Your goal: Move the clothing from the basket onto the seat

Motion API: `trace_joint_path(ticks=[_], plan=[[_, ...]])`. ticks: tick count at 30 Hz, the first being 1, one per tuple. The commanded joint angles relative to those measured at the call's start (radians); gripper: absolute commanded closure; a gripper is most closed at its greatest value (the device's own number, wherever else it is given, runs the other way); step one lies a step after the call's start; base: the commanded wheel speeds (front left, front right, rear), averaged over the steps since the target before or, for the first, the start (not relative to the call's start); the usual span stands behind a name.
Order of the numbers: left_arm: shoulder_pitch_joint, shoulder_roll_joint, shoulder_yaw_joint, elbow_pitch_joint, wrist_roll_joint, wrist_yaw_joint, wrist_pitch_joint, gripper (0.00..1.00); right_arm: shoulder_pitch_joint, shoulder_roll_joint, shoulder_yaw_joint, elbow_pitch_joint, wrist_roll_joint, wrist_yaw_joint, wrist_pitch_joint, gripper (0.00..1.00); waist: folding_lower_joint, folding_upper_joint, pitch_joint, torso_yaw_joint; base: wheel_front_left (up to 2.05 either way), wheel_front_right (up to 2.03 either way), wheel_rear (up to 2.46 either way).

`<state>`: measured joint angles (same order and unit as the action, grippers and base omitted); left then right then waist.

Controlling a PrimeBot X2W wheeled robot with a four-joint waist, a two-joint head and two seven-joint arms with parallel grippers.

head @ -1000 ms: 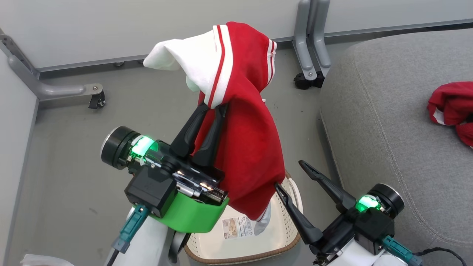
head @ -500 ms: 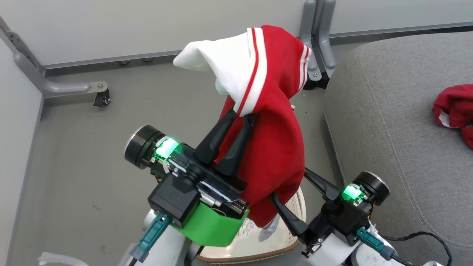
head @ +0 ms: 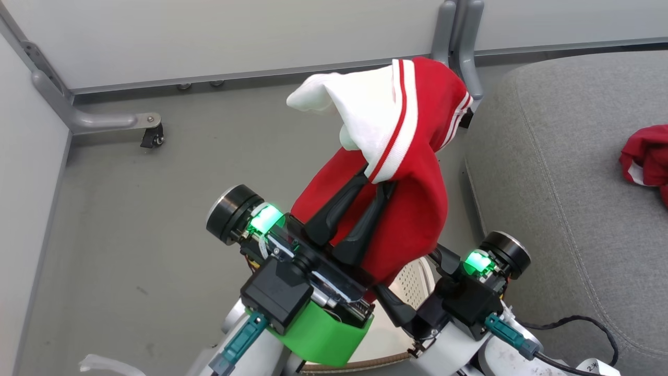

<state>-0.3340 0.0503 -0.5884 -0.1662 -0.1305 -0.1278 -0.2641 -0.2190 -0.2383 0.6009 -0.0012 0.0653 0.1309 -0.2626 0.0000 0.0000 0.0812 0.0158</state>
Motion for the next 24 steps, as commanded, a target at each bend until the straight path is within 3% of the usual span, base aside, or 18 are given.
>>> trace_joint_path(ticks=[1, 5, 6, 24], plan=[[-0.014, 0.0, -0.006, 0.0, -0.008, -0.004, 0.0, 1.0, -0.017, 0.003, 0.006, 0.005, 0.001, 0.0, -0.003, 0.0, 0.0, 0.0, -0.001, 0.001, 0.0, 0.0, 0.0], [-0.015, 0.0, -0.015, 0.002, -0.011, -0.004, 0.0, 1.0, -0.025, 0.01, 0.014, 0.014, 0.007, 0.0, -0.003, 0.0, 0.0, 0.0, -0.001, 0.004, 0.0, 0.0, 0.0], [-0.015, 0.0, -0.016, 0.003, -0.012, -0.004, 0.0, 1.0, -0.027, 0.011, 0.014, 0.014, 0.008, 0.0, -0.003, 1.0, 0.0, 0.0, -0.001, 0.005, 0.0, 0.0, 0.0], [0.025, 0.007, 0.019, 0.028, 0.003, -0.004, 0.0, 1.0, 0.031, 0.046, -0.121, -0.042, 0.024, 0.0, -0.003, 1.0, 0.0, 0.0, -0.003, 0.007, 0.0, 0.0, 0.0]])
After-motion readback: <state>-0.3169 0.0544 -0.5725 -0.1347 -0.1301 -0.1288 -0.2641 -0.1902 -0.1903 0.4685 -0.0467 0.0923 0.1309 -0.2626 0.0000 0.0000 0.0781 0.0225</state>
